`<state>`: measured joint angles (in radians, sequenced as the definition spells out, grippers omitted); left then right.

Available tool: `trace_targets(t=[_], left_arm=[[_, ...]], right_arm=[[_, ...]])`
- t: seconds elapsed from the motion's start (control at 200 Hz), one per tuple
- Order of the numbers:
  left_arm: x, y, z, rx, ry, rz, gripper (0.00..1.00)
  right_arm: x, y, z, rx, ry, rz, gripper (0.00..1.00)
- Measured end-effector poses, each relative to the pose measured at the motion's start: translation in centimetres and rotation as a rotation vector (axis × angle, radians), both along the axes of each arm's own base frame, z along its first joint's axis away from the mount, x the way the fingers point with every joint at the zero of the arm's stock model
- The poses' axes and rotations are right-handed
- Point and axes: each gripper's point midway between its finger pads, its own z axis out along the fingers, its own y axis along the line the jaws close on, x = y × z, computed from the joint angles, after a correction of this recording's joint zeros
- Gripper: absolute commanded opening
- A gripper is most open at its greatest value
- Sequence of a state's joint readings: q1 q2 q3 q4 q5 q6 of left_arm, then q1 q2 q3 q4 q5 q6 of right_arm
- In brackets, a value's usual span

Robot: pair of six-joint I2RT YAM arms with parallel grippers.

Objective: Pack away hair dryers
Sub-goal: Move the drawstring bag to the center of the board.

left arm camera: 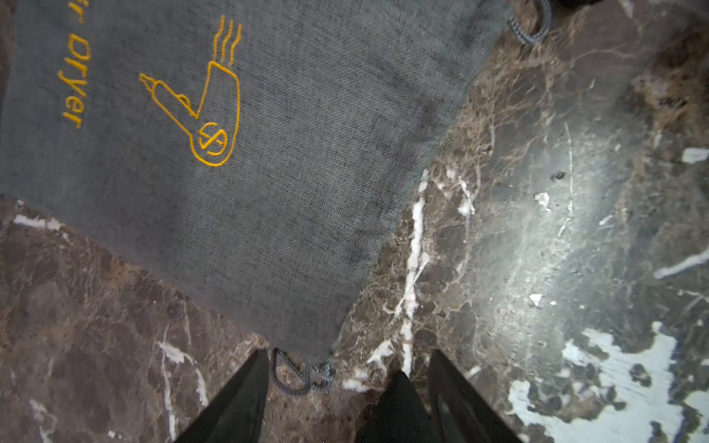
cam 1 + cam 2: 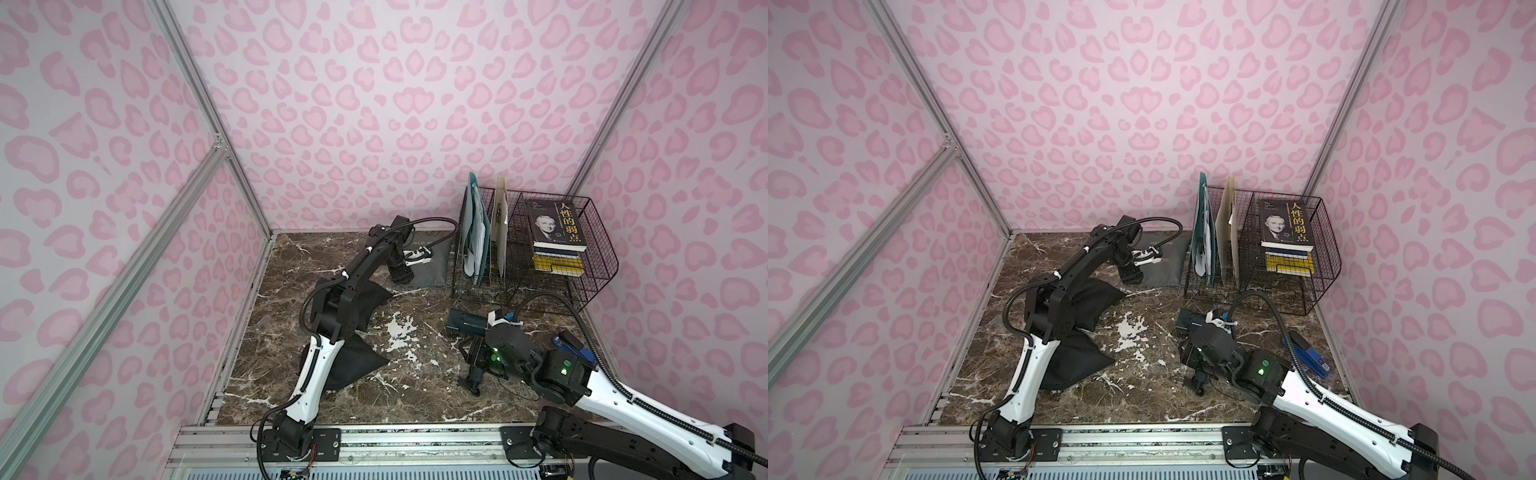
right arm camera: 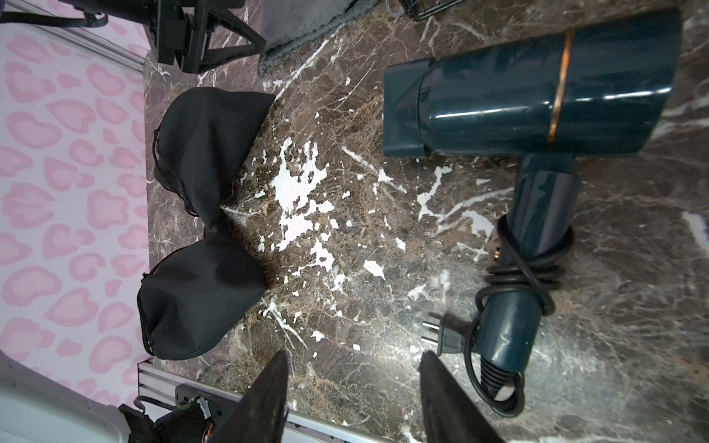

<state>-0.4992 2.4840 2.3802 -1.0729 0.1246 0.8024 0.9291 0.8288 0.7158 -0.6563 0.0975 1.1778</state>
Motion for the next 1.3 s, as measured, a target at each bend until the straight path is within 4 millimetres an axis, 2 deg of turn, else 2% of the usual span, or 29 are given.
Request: trace_targets(t=[0.13,0.275,0.385,0.495,0.58,0.61,0.77,0.91,1.115,1.205,1.3], left_arm=[[0.1,-0.2,-0.9,0.000,-0.005,-0.038,0.70],[0.0,0.0,-2.9,0.023,0.013,-0.078,0.67],[0.2,0.5,-4.0,0.033,0.022,-0.083,0.62],[0.7,0.9,-4.1,0.031,0.013,-0.081,0.51],[1.2,1.1,-4.1,0.025,-0.001,-0.078,0.36],[1.2,1.1,-4.2,0.026,-0.002,-0.079,0.28],[1.1,1.2,-5.0,0.028,0.003,-0.085,0.03],[1.2,1.1,-5.2,0.022,-0.013,-0.090,0.02],[0.7,1.5,-4.2,0.017,-0.015,-0.058,0.02],[0.0,1.7,-2.3,0.008,-0.006,-0.022,0.02],[-1.4,2.0,1.0,-0.020,0.010,0.027,0.02]], right_arm=[[0.1,-0.4,-0.4,-0.004,0.003,-0.019,0.56],[0.5,-0.8,-0.2,0.006,-0.007,-0.040,0.55],[0.8,-1.2,-0.1,0.011,-0.017,-0.051,0.55],[1.0,-1.4,0.0,0.012,-0.024,-0.057,0.55],[1.0,-1.5,-0.1,0.011,-0.024,-0.057,0.54],[1.0,-1.5,-0.1,0.011,-0.025,-0.056,0.54],[1.0,-1.6,0.0,0.018,-0.030,-0.059,0.53],[1.1,-1.8,0.2,0.023,-0.036,-0.063,0.53],[1.3,-1.9,0.2,0.017,-0.037,-0.067,0.55],[1.5,-1.9,0.0,0.001,-0.026,-0.070,0.56],[1.7,-1.8,-0.5,-0.033,-0.002,-0.070,0.57]])
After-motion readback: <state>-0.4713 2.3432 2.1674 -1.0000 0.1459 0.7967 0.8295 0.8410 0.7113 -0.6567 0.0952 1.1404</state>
